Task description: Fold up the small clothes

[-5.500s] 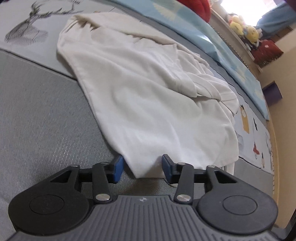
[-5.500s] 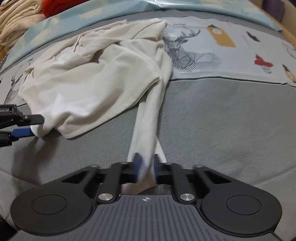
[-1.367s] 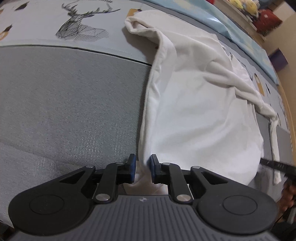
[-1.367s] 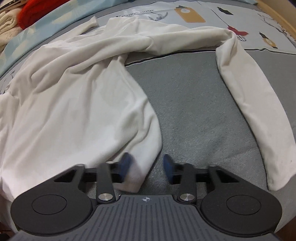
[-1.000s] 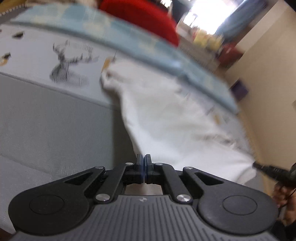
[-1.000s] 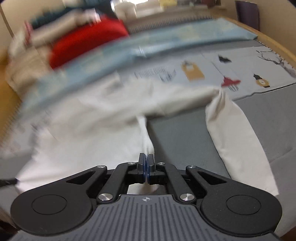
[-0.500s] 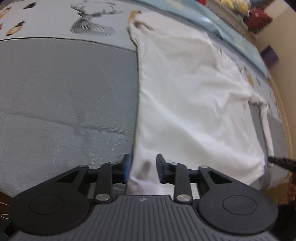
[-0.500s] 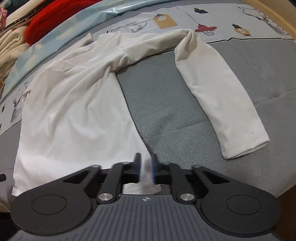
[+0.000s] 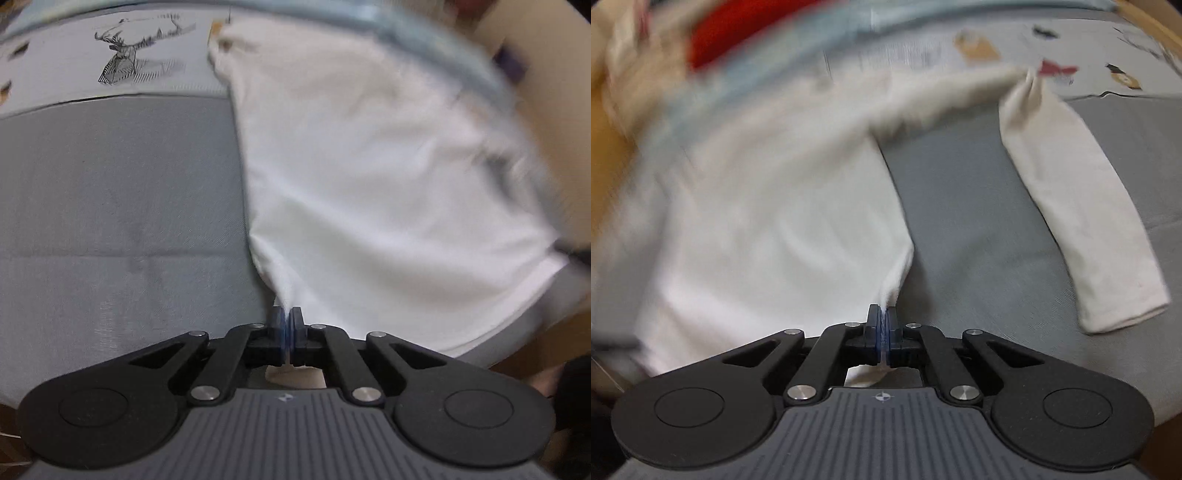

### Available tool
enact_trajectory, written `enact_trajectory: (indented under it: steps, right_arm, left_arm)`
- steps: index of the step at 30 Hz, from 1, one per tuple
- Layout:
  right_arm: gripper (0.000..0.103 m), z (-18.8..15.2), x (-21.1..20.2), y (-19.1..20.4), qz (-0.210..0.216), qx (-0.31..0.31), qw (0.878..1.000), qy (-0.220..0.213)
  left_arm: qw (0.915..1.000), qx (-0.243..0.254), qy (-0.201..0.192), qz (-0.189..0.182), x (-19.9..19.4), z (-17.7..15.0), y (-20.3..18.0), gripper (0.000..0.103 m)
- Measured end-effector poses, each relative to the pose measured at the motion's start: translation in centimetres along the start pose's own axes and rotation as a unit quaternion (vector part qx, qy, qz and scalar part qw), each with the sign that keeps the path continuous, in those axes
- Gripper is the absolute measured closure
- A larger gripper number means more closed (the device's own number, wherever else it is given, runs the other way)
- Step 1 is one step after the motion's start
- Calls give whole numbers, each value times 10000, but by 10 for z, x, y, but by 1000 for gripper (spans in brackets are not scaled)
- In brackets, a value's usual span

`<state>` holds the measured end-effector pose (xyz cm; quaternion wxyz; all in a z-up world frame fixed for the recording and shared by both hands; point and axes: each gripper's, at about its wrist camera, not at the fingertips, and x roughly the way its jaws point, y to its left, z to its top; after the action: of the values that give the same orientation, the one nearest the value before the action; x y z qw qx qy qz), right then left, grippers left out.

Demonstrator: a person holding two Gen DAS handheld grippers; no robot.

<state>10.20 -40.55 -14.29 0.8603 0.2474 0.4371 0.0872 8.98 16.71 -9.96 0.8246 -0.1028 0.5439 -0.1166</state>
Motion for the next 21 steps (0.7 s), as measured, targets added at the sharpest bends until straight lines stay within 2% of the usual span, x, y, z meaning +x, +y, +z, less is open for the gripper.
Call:
enact_trajectory:
  steps: [1,3,4,6,9,11,13,14,15,17,20,21]
  right_arm:
    - [102,-1,-4,-4,-68,48,10000,-17]
    - [102,-9,3,-12,-599,-42,9975,373]
    - [102,-12,9,-16,-707,-58,9957,601]
    - [102,-23,23,-16,-1018,-411,9884,1048]
    - [101,-30,27,-13,-1259,-680,9829,1158]
    - [100,-29,22,-12,-1235,-596,9862,930]
    - [97,-24,14,-14,-1165,-435,9896,722]
    - [91,-22,14,-16,-1145,-373,9902,702]
    - [86,-23,16,-17,-1180,-356,9897,727]
    - [84,-23,24,-15,-1226,-454,9878,844]
    - [79,-28,35,-11,-1282,-680,9835,1084]
    - [78,-29,38,-9,-1300,-753,9820,1146]
  left_arm:
    - [9999,-88,-2,-59,-3,-3,7,101]
    - [9983,-42,303,487,2,-11,20,103]
    - [9957,27,508,778,9,-16,25,103]
    - [9915,190,750,1046,18,-24,31,103]
    - [9944,149,578,871,12,-23,31,103]
    - [9974,79,267,669,3,-19,28,101]
    - [9989,43,143,437,1,-15,20,95]
    - [9991,66,183,364,5,-15,15,91]
    - [9989,123,265,353,9,-16,9,81]
    - [9973,336,480,451,21,-18,-3,68]
    - [9916,675,759,803,41,-18,-14,68]
    - [9905,704,804,862,44,-17,-13,71]
